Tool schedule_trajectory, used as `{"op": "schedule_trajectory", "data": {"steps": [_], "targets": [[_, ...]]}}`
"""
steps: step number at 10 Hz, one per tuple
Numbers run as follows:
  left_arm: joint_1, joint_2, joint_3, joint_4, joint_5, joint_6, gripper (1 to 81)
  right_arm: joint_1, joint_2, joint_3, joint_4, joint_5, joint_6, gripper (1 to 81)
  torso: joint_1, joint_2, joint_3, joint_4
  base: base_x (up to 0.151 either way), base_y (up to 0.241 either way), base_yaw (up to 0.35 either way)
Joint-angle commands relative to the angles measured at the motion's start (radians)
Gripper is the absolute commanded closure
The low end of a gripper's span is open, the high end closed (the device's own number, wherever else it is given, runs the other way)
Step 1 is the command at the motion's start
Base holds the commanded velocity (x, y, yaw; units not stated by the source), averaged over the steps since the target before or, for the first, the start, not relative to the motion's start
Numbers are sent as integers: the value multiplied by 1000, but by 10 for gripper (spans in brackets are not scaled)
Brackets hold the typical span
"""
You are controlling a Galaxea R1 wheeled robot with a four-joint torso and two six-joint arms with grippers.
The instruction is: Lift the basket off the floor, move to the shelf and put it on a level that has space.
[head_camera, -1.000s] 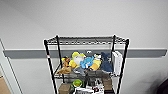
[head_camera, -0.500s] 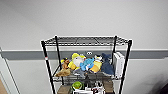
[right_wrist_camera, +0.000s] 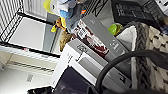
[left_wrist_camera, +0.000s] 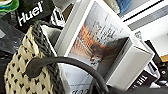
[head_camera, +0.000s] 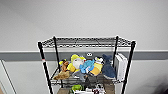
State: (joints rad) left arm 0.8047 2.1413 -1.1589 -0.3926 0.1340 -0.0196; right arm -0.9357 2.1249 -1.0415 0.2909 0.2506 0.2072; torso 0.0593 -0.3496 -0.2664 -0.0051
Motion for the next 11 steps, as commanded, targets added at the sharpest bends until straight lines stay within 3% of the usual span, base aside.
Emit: {"op": "schedule_trajectory", "data": {"steps": [1,6,11], "targets": [[-133,-1,81,-2,10,17,811,126,-6,86,-55,-2,0,811,0,0,0,0,108,0,0],[-133,-3,91,0,10,18,811,142,-7,101,-61,-4,0,811,0,1,0,0,22,0,0],[-173,-62,217,15,-22,9,811,197,-44,178,-62,-2,9,811,-1,0,0,0,0,0,0]]}}
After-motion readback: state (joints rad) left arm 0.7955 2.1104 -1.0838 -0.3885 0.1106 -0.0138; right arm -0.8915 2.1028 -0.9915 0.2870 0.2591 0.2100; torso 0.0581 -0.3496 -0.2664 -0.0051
